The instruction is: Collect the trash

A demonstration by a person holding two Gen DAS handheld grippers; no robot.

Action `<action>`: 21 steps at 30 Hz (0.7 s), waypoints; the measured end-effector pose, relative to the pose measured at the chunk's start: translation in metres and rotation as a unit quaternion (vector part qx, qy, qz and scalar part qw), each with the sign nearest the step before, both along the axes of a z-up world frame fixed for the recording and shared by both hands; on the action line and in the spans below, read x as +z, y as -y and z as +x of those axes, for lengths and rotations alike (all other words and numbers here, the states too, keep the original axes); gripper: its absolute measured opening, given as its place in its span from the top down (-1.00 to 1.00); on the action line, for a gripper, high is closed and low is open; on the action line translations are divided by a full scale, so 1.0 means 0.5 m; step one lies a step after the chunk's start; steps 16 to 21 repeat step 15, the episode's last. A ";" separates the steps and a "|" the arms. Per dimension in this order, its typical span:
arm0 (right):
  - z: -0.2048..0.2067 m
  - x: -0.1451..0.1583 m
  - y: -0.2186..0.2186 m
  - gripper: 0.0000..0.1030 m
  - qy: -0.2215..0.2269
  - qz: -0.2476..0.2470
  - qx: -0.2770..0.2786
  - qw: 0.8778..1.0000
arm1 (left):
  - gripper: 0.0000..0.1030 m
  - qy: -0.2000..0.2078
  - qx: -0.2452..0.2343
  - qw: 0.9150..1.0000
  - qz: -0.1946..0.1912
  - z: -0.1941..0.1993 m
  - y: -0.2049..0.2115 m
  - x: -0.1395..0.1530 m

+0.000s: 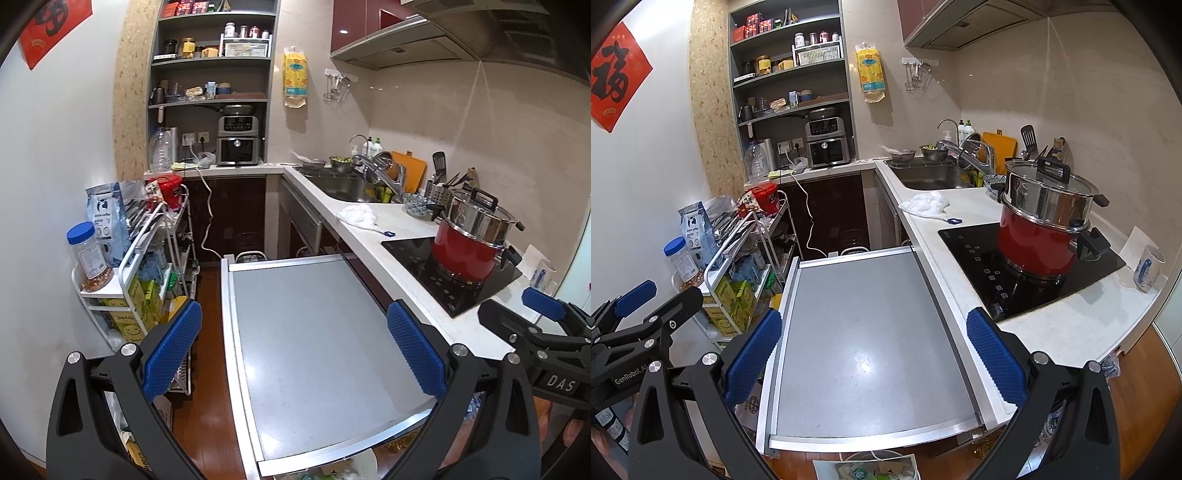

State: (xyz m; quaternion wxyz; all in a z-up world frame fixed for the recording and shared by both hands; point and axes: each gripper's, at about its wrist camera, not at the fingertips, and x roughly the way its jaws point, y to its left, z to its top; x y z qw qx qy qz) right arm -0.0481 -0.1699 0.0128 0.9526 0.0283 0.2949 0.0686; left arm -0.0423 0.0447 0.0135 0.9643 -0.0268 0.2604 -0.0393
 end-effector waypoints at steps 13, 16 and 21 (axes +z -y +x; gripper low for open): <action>0.005 -0.009 -0.001 -0.92 -0.008 0.007 -0.001 1.000 | -0.96 -0.026 0.004 1.000 -0.006 0.021 -0.001 -0.011; 0.006 -0.009 0.000 -0.92 -0.008 0.007 -0.001 1.000 | -0.96 -0.028 0.003 1.000 -0.008 0.021 -0.002 -0.014; 0.006 -0.009 0.000 -0.92 -0.008 0.007 -0.001 1.000 | -0.96 -0.028 0.003 1.000 -0.008 0.021 -0.002 -0.014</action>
